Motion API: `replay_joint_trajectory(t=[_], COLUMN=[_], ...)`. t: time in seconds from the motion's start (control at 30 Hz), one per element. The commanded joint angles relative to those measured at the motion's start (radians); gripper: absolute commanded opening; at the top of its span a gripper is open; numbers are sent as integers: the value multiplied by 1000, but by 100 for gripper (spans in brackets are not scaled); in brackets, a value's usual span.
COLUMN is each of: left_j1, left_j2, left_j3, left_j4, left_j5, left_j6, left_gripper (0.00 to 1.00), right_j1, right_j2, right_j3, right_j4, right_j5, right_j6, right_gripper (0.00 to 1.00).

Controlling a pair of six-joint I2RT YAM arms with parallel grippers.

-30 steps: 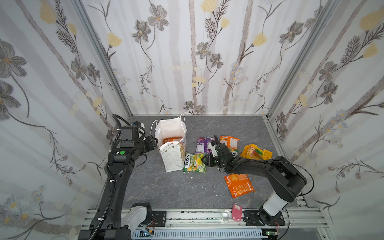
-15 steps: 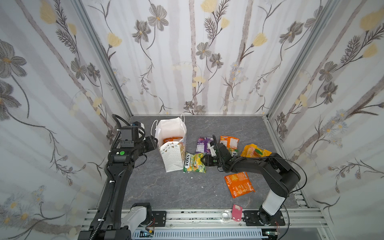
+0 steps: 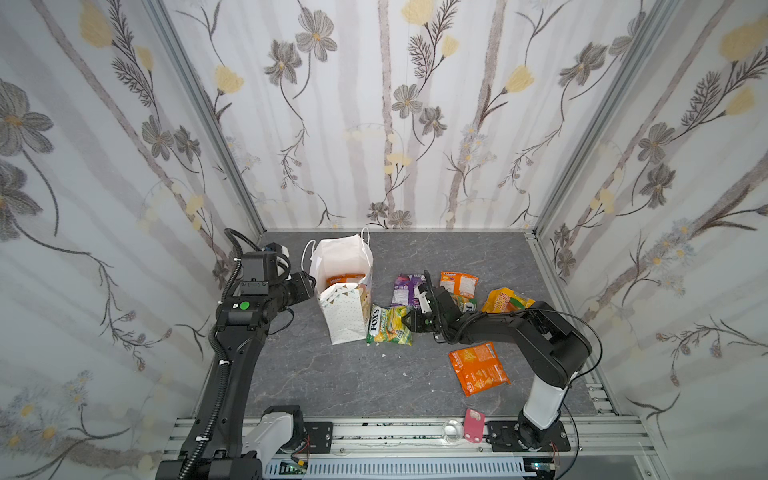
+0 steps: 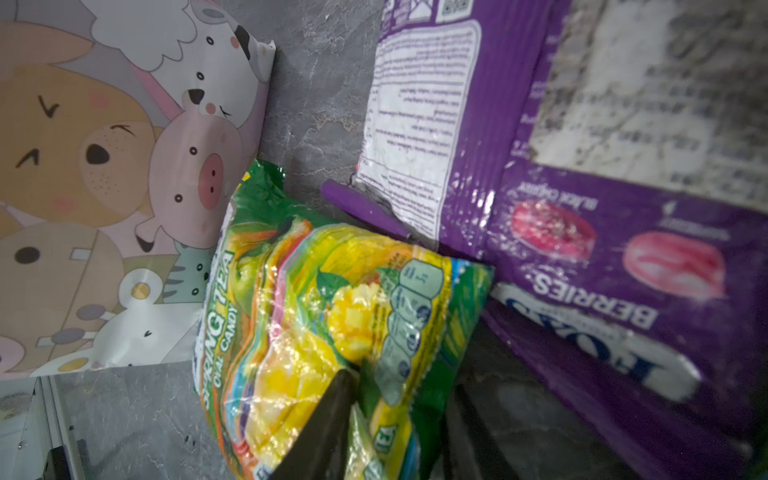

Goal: Place the snacks into the paper bag
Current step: 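Lower the right gripper and grasp the green Fox's spring tea packet, then lift the green packet and carry it over the paper bag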

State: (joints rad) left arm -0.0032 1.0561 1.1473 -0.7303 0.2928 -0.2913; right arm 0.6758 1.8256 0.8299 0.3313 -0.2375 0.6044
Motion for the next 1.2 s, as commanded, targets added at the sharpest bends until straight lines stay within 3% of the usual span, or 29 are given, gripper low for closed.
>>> replay_joint_trajectory(t=[0.0,0.17,0.33,0.83,1.17], left_j1=[0,0,0,0,-1], left_j2=[1,-1,-2,-28,-33], left_j3=[6,8,5,28,-19], left_j4=[4,8,12,28,41], left_j5=[5,11,20,69,62], left_j6=[6,5,4,-16,-3], left_gripper=[48,48,48,49,49], right_j1=[1,1,1,4,16], right_j2=[-3,-42,-108,-397,-534], right_j3=[0,-5,-12,-1,45], right_j4=[18,0,-20,-10,-69], right_j5=[-10,-11,-27,-162,-165], right_j6=[17,18,20,22,0], right_gripper=[24,9,0,0,0])
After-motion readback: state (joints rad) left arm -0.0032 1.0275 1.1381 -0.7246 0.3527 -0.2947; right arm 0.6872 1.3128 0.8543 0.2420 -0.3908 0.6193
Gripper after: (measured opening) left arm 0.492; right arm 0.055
